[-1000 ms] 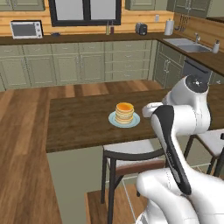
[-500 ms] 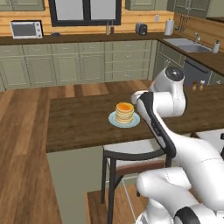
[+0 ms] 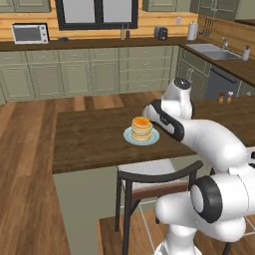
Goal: Take the strawberry from the fridge and place it on top of the pancake, located on the dining counter.
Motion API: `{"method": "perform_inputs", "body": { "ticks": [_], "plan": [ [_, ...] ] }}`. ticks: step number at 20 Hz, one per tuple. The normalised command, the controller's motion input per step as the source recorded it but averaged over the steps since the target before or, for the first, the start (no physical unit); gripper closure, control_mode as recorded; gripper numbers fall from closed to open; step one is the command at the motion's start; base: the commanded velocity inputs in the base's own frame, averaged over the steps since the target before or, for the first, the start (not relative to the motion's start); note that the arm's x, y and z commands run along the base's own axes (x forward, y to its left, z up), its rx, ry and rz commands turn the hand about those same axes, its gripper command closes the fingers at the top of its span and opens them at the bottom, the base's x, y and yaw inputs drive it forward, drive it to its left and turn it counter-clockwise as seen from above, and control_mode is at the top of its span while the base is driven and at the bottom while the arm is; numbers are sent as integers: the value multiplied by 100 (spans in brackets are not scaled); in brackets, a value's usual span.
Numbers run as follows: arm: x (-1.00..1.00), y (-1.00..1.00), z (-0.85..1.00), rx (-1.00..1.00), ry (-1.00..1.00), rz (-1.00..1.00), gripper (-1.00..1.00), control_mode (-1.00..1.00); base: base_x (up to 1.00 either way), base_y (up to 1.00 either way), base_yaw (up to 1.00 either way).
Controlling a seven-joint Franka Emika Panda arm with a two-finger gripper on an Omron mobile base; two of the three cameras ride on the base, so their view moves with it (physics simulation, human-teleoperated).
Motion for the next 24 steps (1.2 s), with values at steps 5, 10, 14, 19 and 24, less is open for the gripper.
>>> {"method": "perform_inputs", "body": {
  "ticks": [5, 10, 14, 19, 24],
  "plan": [
    [98, 2, -16, -3, 21, 0, 100, -100, 0, 0, 0],
    [89, 0, -8, 0, 4, 2, 100, -100, 0, 0, 0],
    [55, 0, -64, 0, 0, 0, 100, -100, 0, 0, 0],
    [58, 6, -64, -2, 0, 1, 100, -100, 0, 0, 0],
    [54, 4, -47, -2, 0, 3, 100, -100, 0, 0, 0]
  ]
}}
